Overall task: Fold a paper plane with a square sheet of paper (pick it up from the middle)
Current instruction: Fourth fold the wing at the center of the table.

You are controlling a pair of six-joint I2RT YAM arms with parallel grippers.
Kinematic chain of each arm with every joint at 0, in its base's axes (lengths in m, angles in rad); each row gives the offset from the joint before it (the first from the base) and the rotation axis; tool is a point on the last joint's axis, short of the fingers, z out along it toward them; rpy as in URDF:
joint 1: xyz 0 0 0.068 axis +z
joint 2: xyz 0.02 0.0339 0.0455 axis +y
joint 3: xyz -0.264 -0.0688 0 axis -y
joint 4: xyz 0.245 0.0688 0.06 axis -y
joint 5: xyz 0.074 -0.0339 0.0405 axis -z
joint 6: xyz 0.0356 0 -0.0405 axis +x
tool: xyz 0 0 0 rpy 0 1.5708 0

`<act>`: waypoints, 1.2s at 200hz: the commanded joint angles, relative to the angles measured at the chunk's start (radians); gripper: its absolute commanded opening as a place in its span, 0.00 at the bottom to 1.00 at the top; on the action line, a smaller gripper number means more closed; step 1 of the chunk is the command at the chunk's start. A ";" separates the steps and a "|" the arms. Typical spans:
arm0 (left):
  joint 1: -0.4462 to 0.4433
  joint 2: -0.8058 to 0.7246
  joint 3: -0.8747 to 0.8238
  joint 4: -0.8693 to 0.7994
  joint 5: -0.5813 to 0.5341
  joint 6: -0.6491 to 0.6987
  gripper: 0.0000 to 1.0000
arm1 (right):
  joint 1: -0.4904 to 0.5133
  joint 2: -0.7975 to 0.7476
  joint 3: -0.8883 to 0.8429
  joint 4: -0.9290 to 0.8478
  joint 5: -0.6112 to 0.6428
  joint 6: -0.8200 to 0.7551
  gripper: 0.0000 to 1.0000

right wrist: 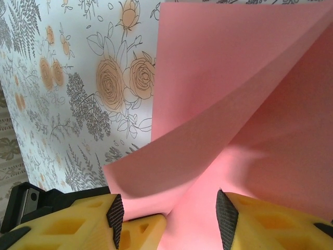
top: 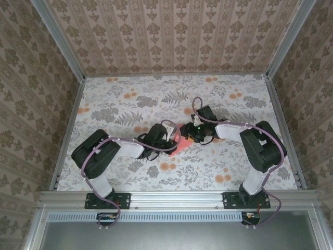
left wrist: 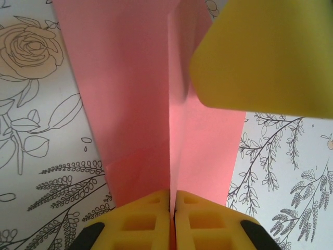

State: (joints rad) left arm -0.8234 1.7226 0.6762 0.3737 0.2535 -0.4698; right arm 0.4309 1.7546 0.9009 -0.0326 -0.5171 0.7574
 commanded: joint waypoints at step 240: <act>0.043 -0.196 -0.047 -0.075 0.048 -0.145 0.46 | 0.011 0.113 0.053 -0.146 0.107 -0.021 0.55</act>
State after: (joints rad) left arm -0.7837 1.5486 0.6472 0.3058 0.2943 -0.5591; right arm 0.4393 1.8153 0.9501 -0.0879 -0.4828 0.7574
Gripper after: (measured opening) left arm 0.469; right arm 0.550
